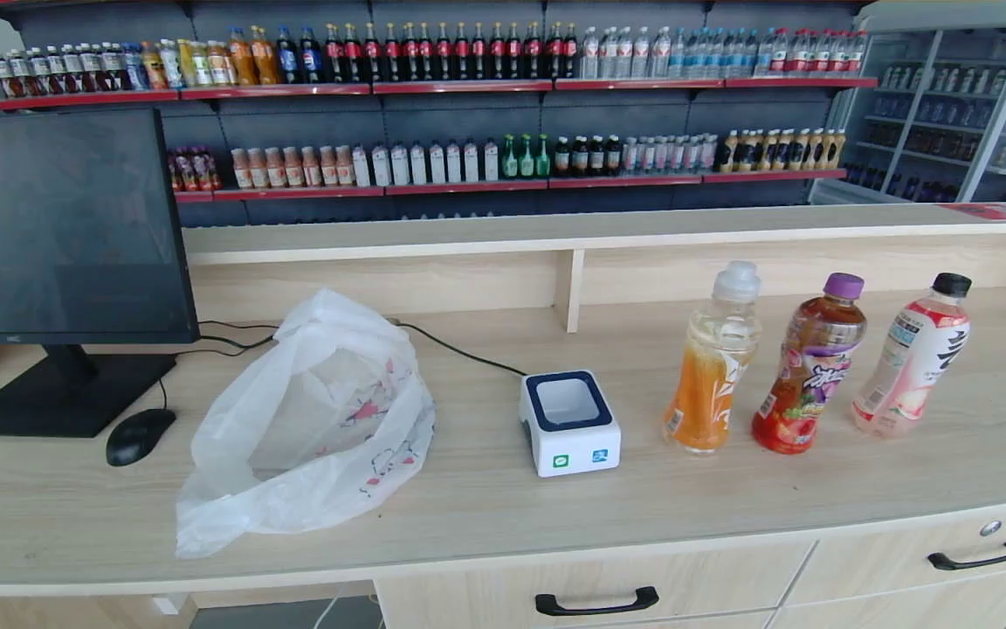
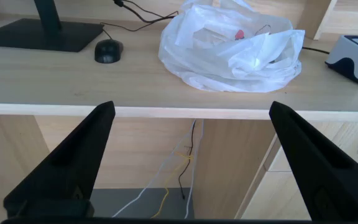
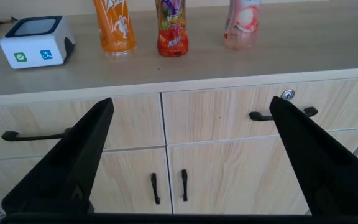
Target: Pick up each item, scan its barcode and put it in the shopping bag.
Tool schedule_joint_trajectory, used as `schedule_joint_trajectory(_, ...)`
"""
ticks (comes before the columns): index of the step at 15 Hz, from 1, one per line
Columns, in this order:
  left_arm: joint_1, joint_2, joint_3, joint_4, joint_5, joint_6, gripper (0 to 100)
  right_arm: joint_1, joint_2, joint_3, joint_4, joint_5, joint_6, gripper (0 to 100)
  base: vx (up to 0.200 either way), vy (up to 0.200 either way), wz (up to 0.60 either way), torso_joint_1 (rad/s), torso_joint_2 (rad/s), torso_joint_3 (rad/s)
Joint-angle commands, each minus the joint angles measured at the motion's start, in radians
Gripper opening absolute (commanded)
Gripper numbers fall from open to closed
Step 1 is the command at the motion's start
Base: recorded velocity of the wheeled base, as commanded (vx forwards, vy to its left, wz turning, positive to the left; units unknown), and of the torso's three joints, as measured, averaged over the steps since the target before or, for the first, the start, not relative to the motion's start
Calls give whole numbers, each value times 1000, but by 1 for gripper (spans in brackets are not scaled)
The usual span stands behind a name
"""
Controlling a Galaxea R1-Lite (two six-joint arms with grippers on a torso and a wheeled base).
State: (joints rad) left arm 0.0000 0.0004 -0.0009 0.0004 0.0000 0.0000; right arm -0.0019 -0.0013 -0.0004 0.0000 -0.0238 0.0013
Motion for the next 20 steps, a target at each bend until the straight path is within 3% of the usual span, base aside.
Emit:
schedule_joint_trajectory(1, 0, 0, 1, 0, 0, 0, 100, 0, 1, 0, 0, 1, -1, 100, 0, 0, 0, 0, 0, 0)
schedule_joint_trajectory(7, 0, 0, 1, 1, 0, 0, 100, 2, 6, -24, -8, 5, -12, 100, 0, 0, 0, 0, 0, 0)
schedule_joint_trajectory(12, 0, 0, 1, 1, 0, 0, 100, 77, 512, -375, -84, 33, -53, 100, 0, 0, 0, 0, 0, 0)
schedule_joint_trajectory(13, 0, 0, 1, 1, 0, 0, 100, 88, 601, -411, -158, 33, -56, 100, 0, 0, 0, 0, 0, 0)
schedule_joint_trajectory(14, 0, 0, 1, 1, 0, 0, 100, 91, 791, -437, -370, 33, -55, 100, 0, 0, 0, 0, 0, 0)
schedule_joint_trajectory(16, 0, 0, 1, 1, 0, 0, 100, 95, 974, -452, -592, 33, -58, 100, 0, 0, 0, 0, 0, 0)
schedule_joint_trajectory(20, 0, 0, 1, 0, 0, 0, 100, 250, 1204, -471, -874, 33, -81, 100, 0, 0, 0, 0, 0, 0)
